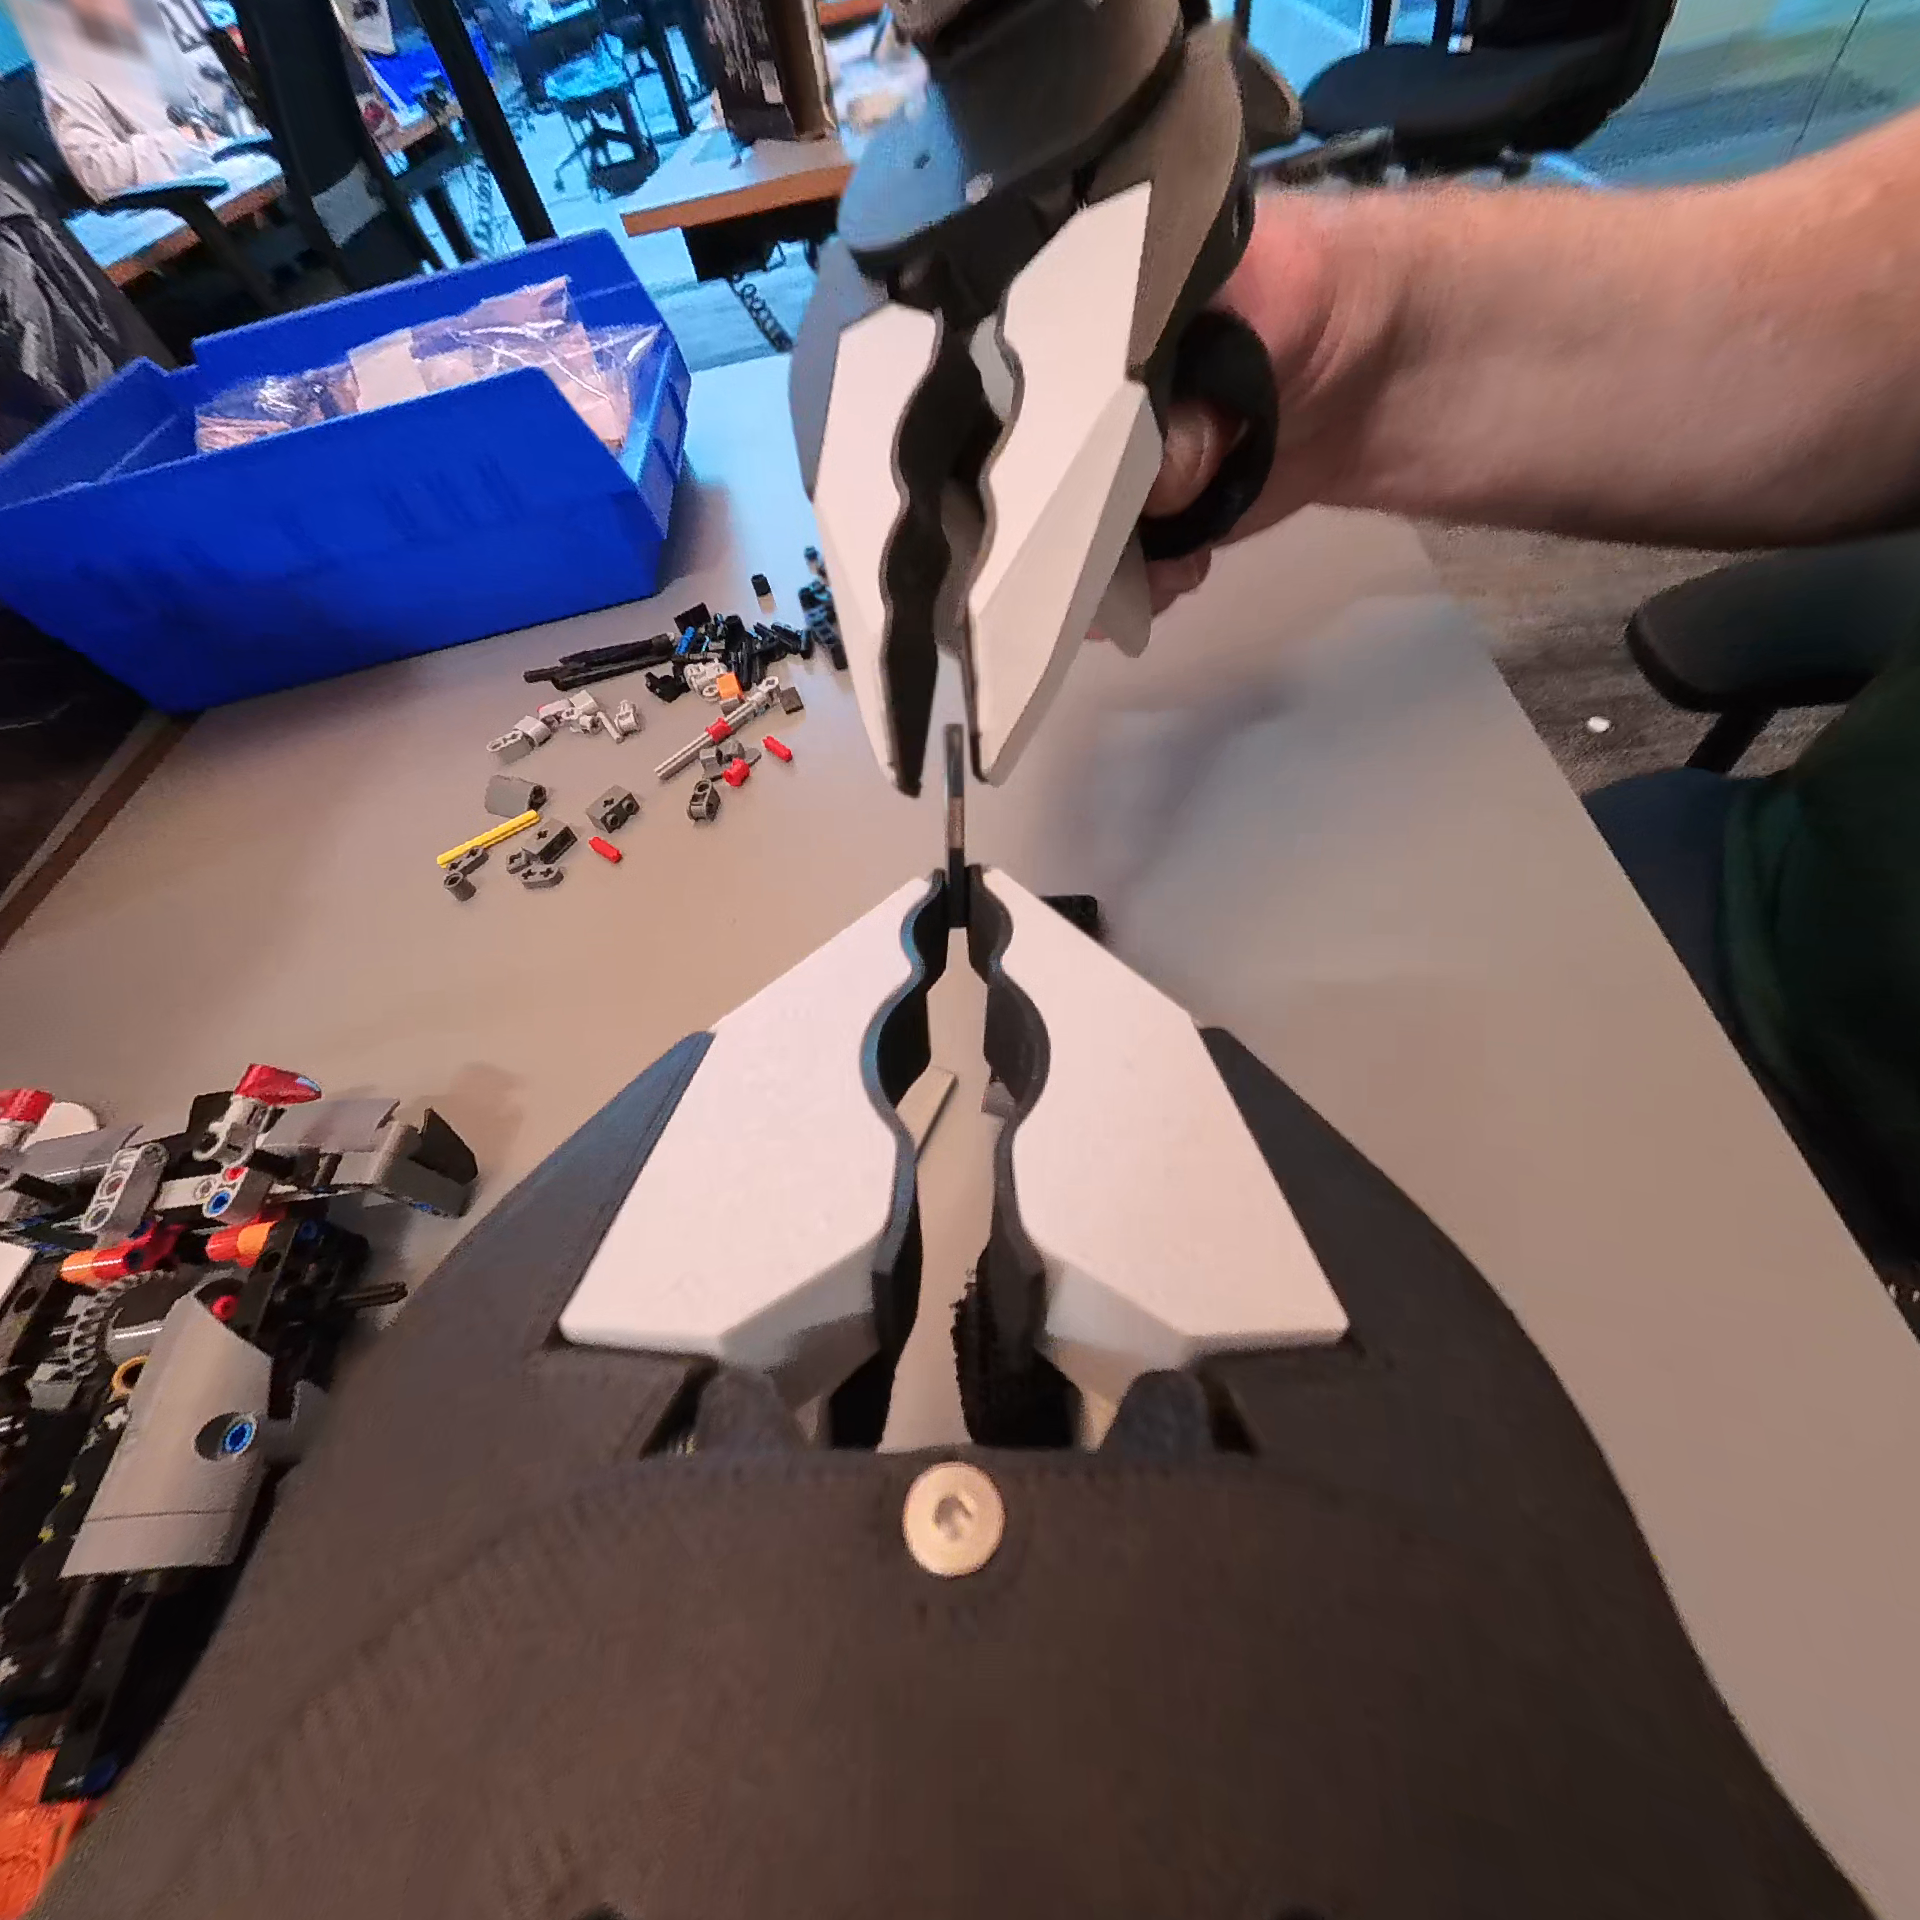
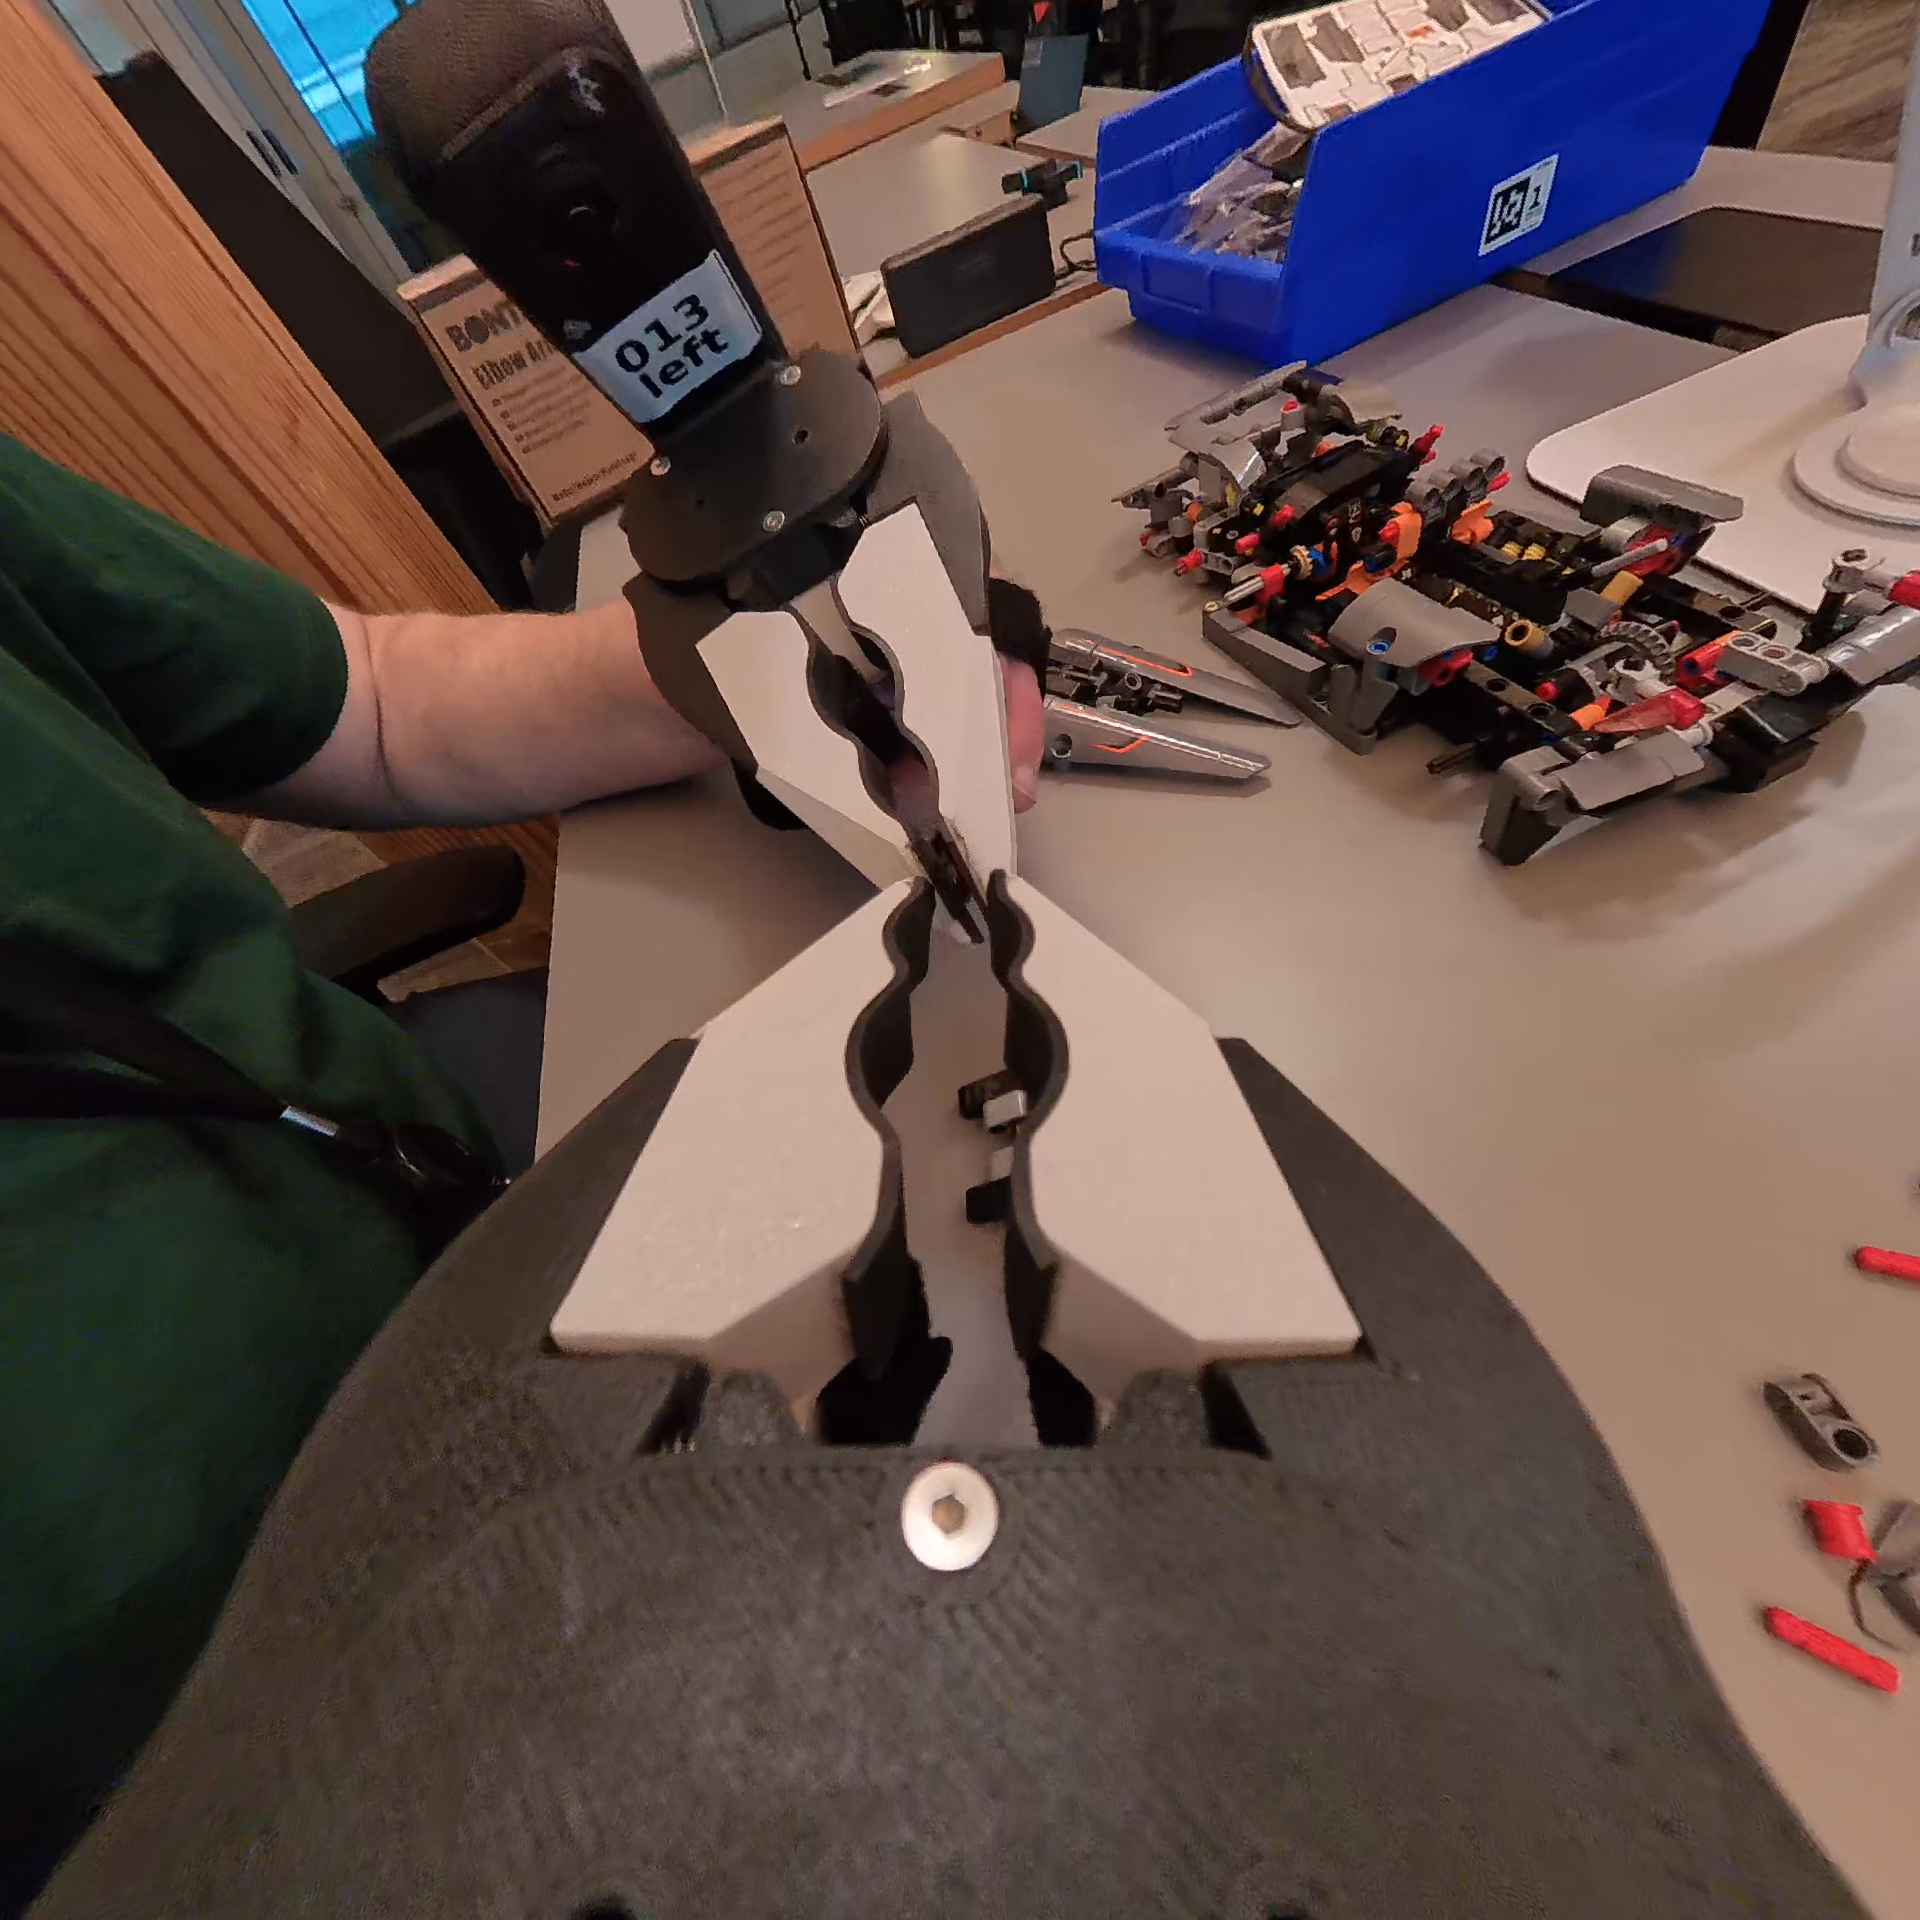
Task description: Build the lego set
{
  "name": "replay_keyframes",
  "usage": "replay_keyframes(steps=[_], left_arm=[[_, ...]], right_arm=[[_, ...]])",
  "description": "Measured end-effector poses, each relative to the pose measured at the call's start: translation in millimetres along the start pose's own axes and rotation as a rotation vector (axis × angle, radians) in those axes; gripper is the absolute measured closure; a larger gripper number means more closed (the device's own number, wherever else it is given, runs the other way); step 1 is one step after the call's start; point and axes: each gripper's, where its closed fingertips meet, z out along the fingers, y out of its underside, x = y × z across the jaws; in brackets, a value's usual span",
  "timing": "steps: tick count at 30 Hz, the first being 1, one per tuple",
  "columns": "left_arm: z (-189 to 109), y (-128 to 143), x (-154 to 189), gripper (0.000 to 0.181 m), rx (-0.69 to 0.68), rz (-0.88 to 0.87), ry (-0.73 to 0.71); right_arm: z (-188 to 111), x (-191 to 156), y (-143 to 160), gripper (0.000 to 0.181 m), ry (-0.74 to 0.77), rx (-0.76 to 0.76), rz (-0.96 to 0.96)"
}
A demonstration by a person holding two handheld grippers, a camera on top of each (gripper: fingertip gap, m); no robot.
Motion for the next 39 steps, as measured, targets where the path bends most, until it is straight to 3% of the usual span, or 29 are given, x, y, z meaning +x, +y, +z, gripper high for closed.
replay_keyframes(steps=[19, 32, 36, 39], left_arm=[[8, 18, 14, 0.181, -0.116, 0.035, 0.079], [11, 19, 14, 0.180, -0.118, 0.015, 0.086], [11, 19, 11, 0.175, -0.116, 0.020, 0.065], [10, 23, 7, 0.160, -0.143, 0.022, 0.046]], right_arm=[[7, -6, 25, 0.179, 0.003, -0.248, -0.122], [5, -5, 28, 0.180, 0.000, -0.243, -0.094], [3, -2, 28, 0.181, -0.009, -0.229, -0.058], [-4, 6, 26, 0.181, -0.014, -0.187, 0.021]])
